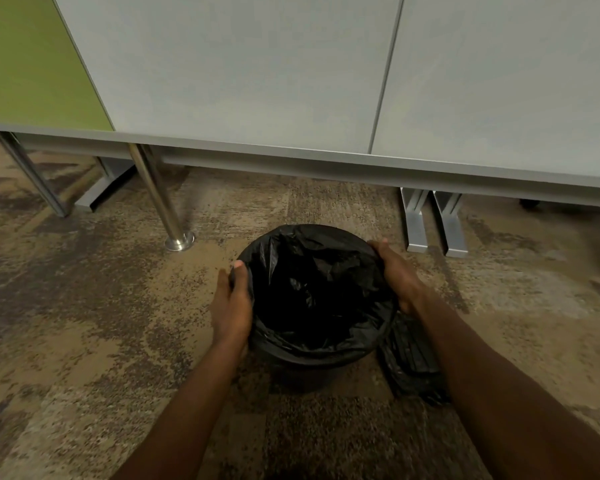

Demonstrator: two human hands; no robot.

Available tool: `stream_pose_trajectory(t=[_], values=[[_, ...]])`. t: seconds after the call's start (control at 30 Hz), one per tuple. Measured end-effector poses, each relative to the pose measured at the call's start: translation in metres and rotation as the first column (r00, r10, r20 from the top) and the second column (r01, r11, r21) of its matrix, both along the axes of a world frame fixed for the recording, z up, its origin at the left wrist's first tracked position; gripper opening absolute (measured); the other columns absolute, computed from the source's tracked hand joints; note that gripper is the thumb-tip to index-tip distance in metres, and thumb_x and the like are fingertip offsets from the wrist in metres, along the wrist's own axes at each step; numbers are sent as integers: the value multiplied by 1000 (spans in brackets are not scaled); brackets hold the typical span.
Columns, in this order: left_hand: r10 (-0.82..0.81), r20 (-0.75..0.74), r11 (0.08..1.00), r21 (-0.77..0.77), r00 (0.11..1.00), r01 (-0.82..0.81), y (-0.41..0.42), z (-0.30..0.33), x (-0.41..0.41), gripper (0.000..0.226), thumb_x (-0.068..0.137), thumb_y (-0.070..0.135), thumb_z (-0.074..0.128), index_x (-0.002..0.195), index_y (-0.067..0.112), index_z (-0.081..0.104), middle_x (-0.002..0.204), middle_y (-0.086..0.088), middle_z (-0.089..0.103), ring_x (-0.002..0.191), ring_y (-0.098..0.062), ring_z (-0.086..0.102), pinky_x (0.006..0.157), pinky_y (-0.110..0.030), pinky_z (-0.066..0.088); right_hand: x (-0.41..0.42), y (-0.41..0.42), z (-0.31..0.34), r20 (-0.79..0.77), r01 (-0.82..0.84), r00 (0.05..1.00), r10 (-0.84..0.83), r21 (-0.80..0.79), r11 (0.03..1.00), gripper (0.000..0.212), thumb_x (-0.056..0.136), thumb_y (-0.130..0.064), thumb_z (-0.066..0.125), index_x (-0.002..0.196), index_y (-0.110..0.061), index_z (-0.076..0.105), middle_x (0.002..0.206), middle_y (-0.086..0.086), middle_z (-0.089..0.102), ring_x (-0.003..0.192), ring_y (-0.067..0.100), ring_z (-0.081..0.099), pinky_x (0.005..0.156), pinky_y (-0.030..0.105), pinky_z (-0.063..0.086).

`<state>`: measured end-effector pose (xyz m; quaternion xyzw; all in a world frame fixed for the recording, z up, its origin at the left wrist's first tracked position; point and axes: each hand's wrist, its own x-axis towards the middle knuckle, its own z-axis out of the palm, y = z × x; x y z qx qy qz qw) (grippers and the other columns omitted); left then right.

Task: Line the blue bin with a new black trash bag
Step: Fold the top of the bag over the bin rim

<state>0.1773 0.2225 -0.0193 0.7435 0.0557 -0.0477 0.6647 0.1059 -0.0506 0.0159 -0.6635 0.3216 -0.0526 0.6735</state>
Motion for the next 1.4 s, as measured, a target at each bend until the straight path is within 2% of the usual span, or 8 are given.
stream_pose_trajectory(t=[0.13,0.43,0.57,0.83,0.97,1.07,1.17,1.4], values=[[-60,4,997,39,998,60,4,-11,-1,78,95,69,50,160,29,33,163,-3,42,146,-28,44,111,-35,36,-1,-6,-14,17,113,993,-114,82,990,40,101,-61,48,102,-36,80,94,-5,82,85,15,79,67,26,61],[-111,16,980,169,994,106,9,-5,15,81,93,69,52,160,28,33,162,-2,43,146,-28,44,115,-45,38,16,-21,-12,-113,9,993,-17,-72,997,38,99,-38,51,109,-12,77,112,15,77,103,31,72,95,42,58],[-128,39,978,171,991,119,3,-8,13,82,91,72,53,158,31,34,158,-1,48,141,-27,50,115,-46,43,22,-30,-12,-107,-22,994,33,107,994,46,100,-43,56,120,-6,73,117,17,76,104,32,74,77,33,59],[-127,71,967,232,989,107,6,-1,-1,95,88,73,50,165,27,18,171,-3,22,155,-25,27,114,-33,28,18,-30,-37,-15,-12,1000,23,511,859,67,98,-66,46,121,-11,75,125,18,73,114,35,67,86,41,54],[-423,528,785,620,737,7,5,30,-37,67,102,61,43,158,25,36,163,-3,38,153,-21,30,122,-42,29,19,-43,-33,41,73,994,-102,438,896,75,100,-72,28,123,-15,71,120,14,76,104,30,75,83,40,59],[-818,135,385,851,559,358,-6,40,-76,77,92,83,24,155,40,36,155,9,50,144,-13,42,120,-37,31,13,-45,-23,72,-42,997,19,327,944,59,102,-64,40,122,-19,73,118,8,78,105,25,76,89,42,57],[-887,-214,-50,925,409,377,-10,37,-87,74,90,82,36,142,32,48,129,1,65,117,-22,62,99,-36,50,18,-37,-15,-5,-113,994,113,64,992,32,103,-37,58,124,-18,72,126,10,74,112,25,71,105,43,53],[-914,-223,-100,934,340,343,-10,43,-84,43,102,47,52,139,24,52,124,-5,63,114,-27,58,93,-38,45,26,-36,5,-80,-89,994,76,-181,979,24,103,-34,56,113,-20,72,119,10,73,98,19,68,77,34,53]])
